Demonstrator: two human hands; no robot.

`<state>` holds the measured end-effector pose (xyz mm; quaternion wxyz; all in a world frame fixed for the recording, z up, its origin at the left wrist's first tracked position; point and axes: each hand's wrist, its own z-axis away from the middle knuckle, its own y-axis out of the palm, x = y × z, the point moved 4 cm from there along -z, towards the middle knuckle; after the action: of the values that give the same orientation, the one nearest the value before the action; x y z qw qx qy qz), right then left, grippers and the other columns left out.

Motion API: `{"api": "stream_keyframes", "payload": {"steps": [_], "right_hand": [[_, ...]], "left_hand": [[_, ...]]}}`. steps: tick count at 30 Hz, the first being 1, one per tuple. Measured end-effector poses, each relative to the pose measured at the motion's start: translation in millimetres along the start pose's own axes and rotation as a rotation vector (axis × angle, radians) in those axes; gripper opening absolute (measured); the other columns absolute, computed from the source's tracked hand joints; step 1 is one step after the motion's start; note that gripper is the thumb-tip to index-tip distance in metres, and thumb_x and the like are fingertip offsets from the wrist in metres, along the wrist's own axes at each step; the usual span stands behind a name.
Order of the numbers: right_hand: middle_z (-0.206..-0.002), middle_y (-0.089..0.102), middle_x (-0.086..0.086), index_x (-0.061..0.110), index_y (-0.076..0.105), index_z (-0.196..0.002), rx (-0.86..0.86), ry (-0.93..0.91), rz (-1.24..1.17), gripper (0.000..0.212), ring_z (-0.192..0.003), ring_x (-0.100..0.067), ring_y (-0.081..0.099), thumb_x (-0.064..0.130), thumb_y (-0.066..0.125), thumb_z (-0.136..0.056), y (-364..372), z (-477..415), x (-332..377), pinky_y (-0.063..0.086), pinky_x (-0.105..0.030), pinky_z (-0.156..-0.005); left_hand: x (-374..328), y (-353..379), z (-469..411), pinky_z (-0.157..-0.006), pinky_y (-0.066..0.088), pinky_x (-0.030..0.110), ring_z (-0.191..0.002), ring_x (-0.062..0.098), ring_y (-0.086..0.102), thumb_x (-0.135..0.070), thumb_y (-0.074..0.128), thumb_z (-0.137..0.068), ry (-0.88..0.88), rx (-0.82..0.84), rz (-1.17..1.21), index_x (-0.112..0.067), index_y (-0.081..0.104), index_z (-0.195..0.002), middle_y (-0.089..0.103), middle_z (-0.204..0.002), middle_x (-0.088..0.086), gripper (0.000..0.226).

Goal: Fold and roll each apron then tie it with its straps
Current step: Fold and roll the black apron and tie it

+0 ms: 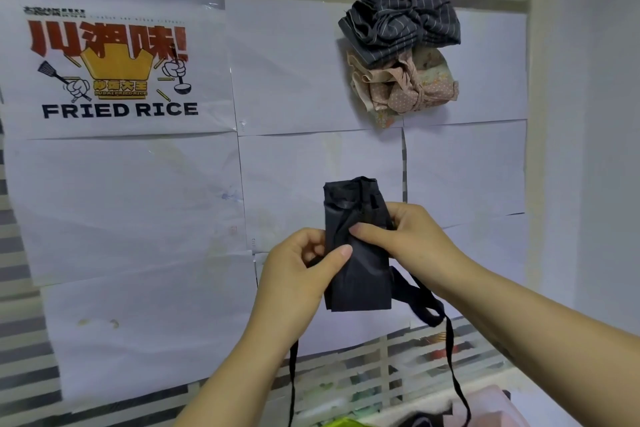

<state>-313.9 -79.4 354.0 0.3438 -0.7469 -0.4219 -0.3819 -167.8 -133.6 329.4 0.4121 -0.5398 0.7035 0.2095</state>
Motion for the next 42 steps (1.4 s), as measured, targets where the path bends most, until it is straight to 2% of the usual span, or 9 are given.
{"api": "stream_keyframes", "payload": {"steps": [5, 12, 16, 18, 21, 26, 29, 35, 42], "right_hand": [[-0.090, 0.075, -0.007, 0.009, 0.071, -0.094, 0.117, 0.048, -0.119, 0.011, -0.084, -0.020, 0.071, 0.016, 0.065, -0.087, 0, 0, 2, 0.055, -0.026, -0.071], [-0.091, 0.073, -0.010, 0.009, 0.070, -0.093, 0.215, 0.099, -0.229, 0.016, -0.081, -0.022, 0.068, 0.021, 0.064, -0.086, 0, -1, 1, 0.052, -0.024, -0.070], [-0.062, 0.059, 0.013, 0.027, 0.072, -0.076, 0.297, 0.024, -0.100, 0.037, -0.053, -0.011, 0.027, 0.042, 0.044, -0.094, 0, 3, 13, 0.028, -0.021, -0.058], [-0.061, 0.060, 0.014, 0.024, 0.072, -0.095, 0.263, 0.002, -0.086, 0.042, -0.052, -0.012, 0.020, 0.037, 0.032, -0.101, -8, 2, 13, 0.024, -0.021, -0.054], [-0.053, 0.042, 0.015, 0.026, 0.073, -0.089, 0.275, -0.066, 0.137, 0.034, -0.052, -0.007, 0.027, 0.028, 0.041, -0.101, -15, 5, 8, 0.026, -0.018, -0.055], [-0.075, 0.067, 0.010, 0.044, 0.068, -0.073, 0.358, -0.168, 0.382, 0.035, -0.068, -0.009, 0.059, 0.022, 0.054, -0.097, 4, 11, 2, 0.046, -0.023, -0.066], [-0.087, 0.061, 0.018, 0.049, 0.062, -0.071, 0.271, -0.292, 0.489, 0.041, -0.085, -0.006, 0.056, 0.014, 0.060, -0.093, 6, 5, 1, 0.040, -0.022, -0.074], [-0.058, 0.058, 0.011, 0.026, 0.061, -0.055, 0.330, -0.122, 0.281, 0.043, -0.058, -0.002, 0.052, 0.010, 0.055, -0.095, 8, 9, 1, 0.041, -0.014, -0.060], [-0.099, 0.072, -0.013, 0.008, 0.071, -0.092, 0.345, 0.102, 0.067, 0.022, -0.098, -0.029, 0.067, 0.022, 0.055, -0.096, 14, 8, -22, 0.055, -0.038, -0.090]], "left_hand": [[5, 0, -2, -0.085, 0.054, 0.029, -0.096, 0.013, 0.068, -0.033, 0.059, -0.089, -0.099, 0.111, 0.137, -0.018, 0.071, -0.103, 0.073, -0.101, -0.001, 0.023], [-4, 5, 2, -0.069, 0.055, 0.019, -0.080, 0.008, 0.071, -0.022, 0.061, -0.091, -0.029, 0.080, 0.110, -0.018, 0.069, -0.099, 0.075, -0.086, -0.007, 0.012], [5, -4, -5, -0.070, 0.058, 0.028, -0.081, 0.019, 0.071, -0.021, 0.063, -0.089, -0.076, -0.078, 0.224, -0.012, 0.069, -0.094, 0.075, -0.085, 0.002, 0.012], [10, -6, -9, -0.072, 0.058, 0.029, -0.086, 0.022, 0.071, -0.021, 0.062, -0.086, -0.166, -0.064, 0.435, -0.007, 0.067, -0.099, 0.075, -0.092, 0.008, 0.019], [11, -6, -12, -0.080, 0.059, 0.035, -0.093, 0.026, 0.070, -0.022, 0.062, -0.077, -0.220, -0.024, 0.678, -0.004, 0.063, -0.108, 0.073, -0.101, 0.013, 0.035], [8, 5, -8, -0.077, 0.059, 0.035, -0.087, 0.026, 0.070, -0.022, 0.064, -0.073, -0.210, 0.032, 0.669, -0.005, 0.062, -0.103, 0.072, -0.099, 0.016, 0.035], [9, 9, -7, -0.082, 0.056, 0.036, -0.090, 0.025, 0.069, -0.023, 0.065, -0.073, -0.187, 0.055, 0.630, -0.007, 0.064, -0.101, 0.073, -0.099, 0.013, 0.033], [5, 11, -6, -0.072, 0.056, 0.023, -0.085, 0.017, 0.070, -0.020, 0.067, -0.081, -0.176, 0.113, 0.493, -0.004, 0.064, -0.102, 0.074, -0.094, 0.009, 0.026], [7, 9, -7, -0.064, 0.052, 0.017, -0.075, 0.012, 0.068, -0.017, 0.065, -0.087, -0.202, 0.132, 0.356, -0.002, 0.065, -0.097, 0.074, -0.084, 0.006, 0.018]]}}
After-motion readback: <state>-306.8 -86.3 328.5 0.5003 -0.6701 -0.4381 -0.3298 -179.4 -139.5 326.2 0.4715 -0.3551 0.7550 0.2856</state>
